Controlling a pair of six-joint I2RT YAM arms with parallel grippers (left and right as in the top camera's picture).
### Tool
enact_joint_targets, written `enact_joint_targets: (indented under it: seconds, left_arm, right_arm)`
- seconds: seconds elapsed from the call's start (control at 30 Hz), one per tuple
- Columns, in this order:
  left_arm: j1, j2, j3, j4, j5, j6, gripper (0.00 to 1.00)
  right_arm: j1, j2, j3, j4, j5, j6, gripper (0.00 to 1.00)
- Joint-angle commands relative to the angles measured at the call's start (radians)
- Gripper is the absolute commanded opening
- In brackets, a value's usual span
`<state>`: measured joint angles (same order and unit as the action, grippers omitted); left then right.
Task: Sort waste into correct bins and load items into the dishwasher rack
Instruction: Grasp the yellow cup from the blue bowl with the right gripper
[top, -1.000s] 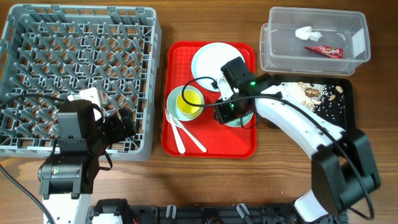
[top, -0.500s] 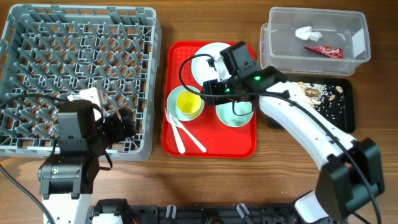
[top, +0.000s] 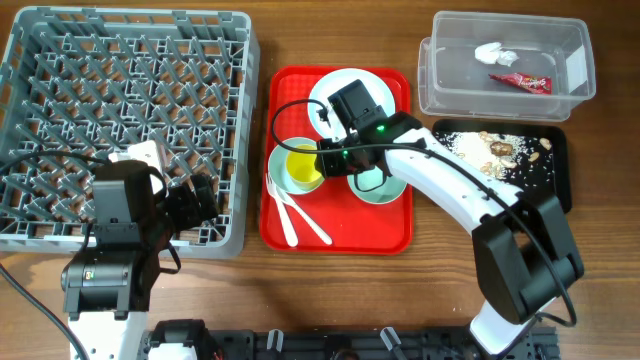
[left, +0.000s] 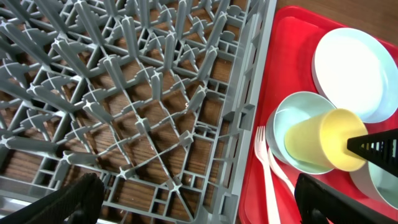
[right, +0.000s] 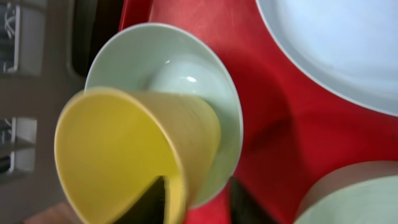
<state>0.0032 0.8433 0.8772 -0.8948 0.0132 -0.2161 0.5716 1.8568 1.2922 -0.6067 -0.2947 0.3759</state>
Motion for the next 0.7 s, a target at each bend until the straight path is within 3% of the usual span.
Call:
enact_joint_targets:
  seconds: [0.0, 0.03, 0.33, 0.53, 0.67]
  left_arm:
    - [0.006, -0.003, 0.021, 0.003, -0.002, -0.009, 1.0]
    - [0.006, -0.003, 0.021, 0.003, -0.002, -0.009, 1.0]
    - [0.006, -0.003, 0.021, 0.021, 0.031, -0.01, 1.0]
    - [0.006, 0.02, 0.021, 0.154, 0.315, -0.01, 1.0]
    - [0.006, 0.088, 0.021, 0.264, 0.555, -0.04, 1.0]
  right_arm:
    - [0.01, 0.031, 0.009, 0.009, 0.008, 0.047, 0.09]
    - [0.01, 0.031, 0.009, 0.009, 0.008, 0.047, 0.04]
    - [-0.014, -0.056, 0.026, 0.002, -0.021, 0.042, 0.04]
    - [-0.119, -0.261, 0.032, 0.003, -0.043, 0.04, 0.04]
    - [-0.206, -0.343, 0.032, 0.004, -0.213, 0.007, 0.04]
